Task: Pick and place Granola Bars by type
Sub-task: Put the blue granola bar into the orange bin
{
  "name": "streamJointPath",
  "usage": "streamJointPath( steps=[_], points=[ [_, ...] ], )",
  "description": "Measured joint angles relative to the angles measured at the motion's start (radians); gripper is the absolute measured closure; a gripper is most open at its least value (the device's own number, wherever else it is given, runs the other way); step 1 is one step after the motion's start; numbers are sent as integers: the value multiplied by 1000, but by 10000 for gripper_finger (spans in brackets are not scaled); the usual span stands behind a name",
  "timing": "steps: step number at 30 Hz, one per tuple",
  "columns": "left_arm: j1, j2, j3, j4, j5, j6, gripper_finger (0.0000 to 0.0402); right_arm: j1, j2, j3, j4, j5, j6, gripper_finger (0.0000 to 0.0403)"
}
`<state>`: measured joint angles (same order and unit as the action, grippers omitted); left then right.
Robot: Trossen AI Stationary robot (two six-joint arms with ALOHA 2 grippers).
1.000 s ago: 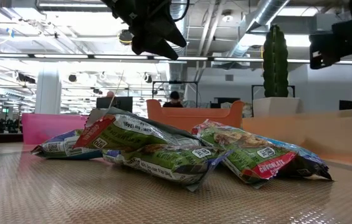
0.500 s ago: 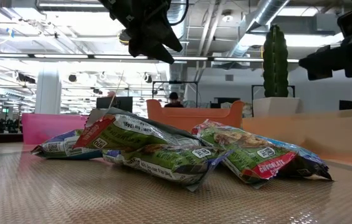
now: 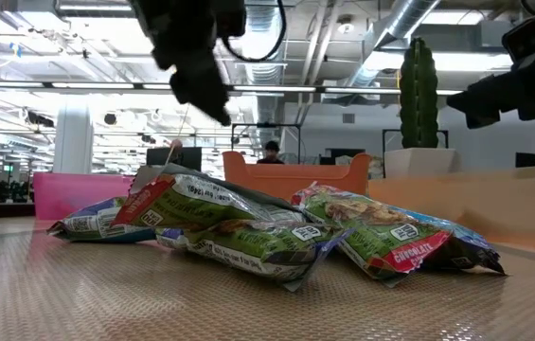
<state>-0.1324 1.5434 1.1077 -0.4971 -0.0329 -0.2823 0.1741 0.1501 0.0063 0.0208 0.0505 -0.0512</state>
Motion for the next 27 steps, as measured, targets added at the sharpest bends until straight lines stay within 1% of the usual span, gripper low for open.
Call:
streamJointPath(
  steps=[2,3,10,15,17,20,24,27],
  points=[
    [-25,16,-1,-41,-15,-39,144,0,0,0,2,0,37,240],
    [-38,27,0,-35,-22,-61,144,0,0,0,0,0,51,241],
    [-123,127,-1,-65,-43,-172,144,0,13,0,6,1,52,243],
    [-166,196,0,-67,-65,-154,144,0,16,-1,1,4,51,241],
    [-179,203,-1,-75,-85,-125,144,0,15,-1,1,5,44,243],
    [-188,211,1,-78,-87,-88,144,0,15,-1,1,5,44,245],
    [-193,210,1,-81,-47,-78,144,0,20,-1,1,6,44,248],
    [-197,210,5,-82,4,-83,144,0,27,-1,1,7,44,248]
  ],
)
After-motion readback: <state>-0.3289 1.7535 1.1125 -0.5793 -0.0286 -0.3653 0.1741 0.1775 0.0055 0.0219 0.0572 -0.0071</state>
